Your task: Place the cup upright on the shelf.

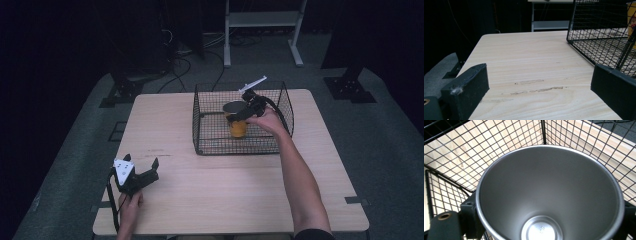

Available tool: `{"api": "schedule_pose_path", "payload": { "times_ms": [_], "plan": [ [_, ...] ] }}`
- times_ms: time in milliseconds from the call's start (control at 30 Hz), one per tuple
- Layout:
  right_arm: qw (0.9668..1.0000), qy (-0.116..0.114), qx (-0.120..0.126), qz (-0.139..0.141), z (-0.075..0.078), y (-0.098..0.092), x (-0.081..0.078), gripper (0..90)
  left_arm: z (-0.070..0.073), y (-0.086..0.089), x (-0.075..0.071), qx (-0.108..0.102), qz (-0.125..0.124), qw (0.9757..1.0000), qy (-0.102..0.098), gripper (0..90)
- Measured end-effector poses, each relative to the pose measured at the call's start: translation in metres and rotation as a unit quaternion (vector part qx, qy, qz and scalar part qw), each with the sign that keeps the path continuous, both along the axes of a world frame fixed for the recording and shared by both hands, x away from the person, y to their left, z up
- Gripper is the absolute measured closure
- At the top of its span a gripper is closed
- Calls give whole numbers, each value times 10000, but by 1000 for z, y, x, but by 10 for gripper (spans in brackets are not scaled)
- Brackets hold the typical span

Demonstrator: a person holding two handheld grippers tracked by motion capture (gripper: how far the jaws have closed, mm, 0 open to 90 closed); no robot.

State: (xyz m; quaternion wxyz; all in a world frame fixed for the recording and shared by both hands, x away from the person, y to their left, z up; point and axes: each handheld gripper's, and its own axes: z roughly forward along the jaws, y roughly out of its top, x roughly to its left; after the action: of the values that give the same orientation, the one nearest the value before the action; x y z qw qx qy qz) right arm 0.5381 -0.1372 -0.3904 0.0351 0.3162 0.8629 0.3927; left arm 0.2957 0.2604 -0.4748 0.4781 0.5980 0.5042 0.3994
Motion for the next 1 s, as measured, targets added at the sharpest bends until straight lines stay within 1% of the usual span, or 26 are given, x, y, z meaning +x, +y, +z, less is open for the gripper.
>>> {"api": "schedule_pose_path", "payload": {
  "times_ms": [200, 300, 433, 767, 833, 933, 967, 1000],
  "plan": [
    [10000, -2, -52, -50, -4, 1, 2, 121, 0, 0, 0, 10, -7, 10000, -2, 8],
    [9999, -39, -154, -50, -7, 5, 1, 118, 0, 0, 0, 2, -6, 10000, -5, 8],
    [9998, -72, -200, 4, -10, 7, 0, 118, 0, 0, 0, 10, -13, 10000, -10, 8],
    [9996, -86, -258, 14, -9, 2, -2, 114, 0, 0, 0, 12, -18, 10000, -17, 8],
    [9994, -102, -336, 44, -8, 1, -3, 112, 0, 0, 0, 16, -16, 10000, -14, 8],
    [9993, -101, -352, 51, -8, 1, -4, 111, 0, 0, 0, 13, -17, 10000, -15, 8],
    [9990, -128, -412, 71, -7, 2, -5, 108, 0, 0, 0, 13, -17, 10000, -15, 8],
    [9990, -137, -409, 69, -7, 2, -5, 108, 0, 0, 0, 13, -17, 10000, -15, 8]
  ]
}}
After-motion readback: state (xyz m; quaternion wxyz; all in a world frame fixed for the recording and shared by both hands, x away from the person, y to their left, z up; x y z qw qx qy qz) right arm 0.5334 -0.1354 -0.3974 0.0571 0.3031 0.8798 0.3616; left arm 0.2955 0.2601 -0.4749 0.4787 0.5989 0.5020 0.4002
